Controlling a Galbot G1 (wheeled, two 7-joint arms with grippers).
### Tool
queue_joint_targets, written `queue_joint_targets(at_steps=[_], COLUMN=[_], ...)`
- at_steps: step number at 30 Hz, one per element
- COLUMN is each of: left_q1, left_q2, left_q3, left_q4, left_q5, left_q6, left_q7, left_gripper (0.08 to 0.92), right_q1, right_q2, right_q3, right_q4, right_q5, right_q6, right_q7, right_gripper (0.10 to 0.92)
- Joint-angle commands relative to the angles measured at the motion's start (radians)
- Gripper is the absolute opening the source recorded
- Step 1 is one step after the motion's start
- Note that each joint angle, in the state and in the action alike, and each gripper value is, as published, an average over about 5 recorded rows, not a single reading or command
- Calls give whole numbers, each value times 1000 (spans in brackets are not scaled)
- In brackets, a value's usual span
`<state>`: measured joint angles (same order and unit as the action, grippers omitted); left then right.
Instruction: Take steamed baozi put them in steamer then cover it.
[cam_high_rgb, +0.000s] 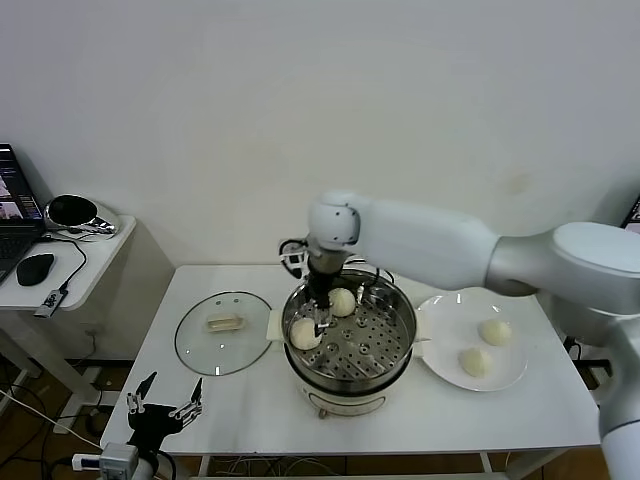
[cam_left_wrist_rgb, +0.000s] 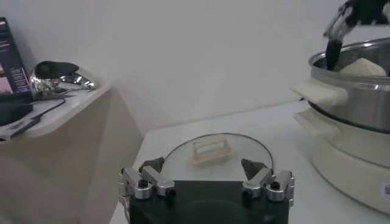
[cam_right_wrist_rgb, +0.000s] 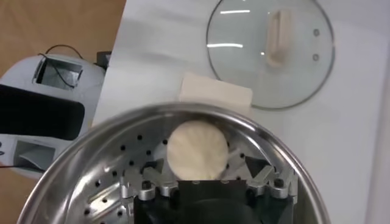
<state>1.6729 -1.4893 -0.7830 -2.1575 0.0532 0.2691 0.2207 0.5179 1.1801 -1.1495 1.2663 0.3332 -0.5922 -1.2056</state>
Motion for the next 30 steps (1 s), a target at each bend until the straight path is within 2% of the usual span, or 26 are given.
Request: queue_joint_targets(at_steps=[1, 9, 15, 21, 30], left_q1=[0, 18, 27, 40, 66], left_q2=[0, 1, 1, -4, -11], left_q3=[3, 12, 12, 22, 30], left_q4=[-3, 1, 5, -19, -22], left_q5=[0, 2, 3, 16, 36], left_q6=[3, 6, 8, 19, 21], left_q7=[3, 7, 6, 8, 9], left_gripper=[823, 823, 823, 823, 823], right_q1=[85, 40, -126, -387, -655], right_q2=[-293, -530, -662, -684, -616], right_q3=[86, 123, 191, 383, 579], right_q4=[106, 125, 159, 148, 93], right_q5=[-81, -223, -381, -493, -605], right_q6=[90, 209, 289, 328, 373], right_q7=[-85, -125, -129, -128, -95], right_gripper=[823, 823, 823, 823, 823])
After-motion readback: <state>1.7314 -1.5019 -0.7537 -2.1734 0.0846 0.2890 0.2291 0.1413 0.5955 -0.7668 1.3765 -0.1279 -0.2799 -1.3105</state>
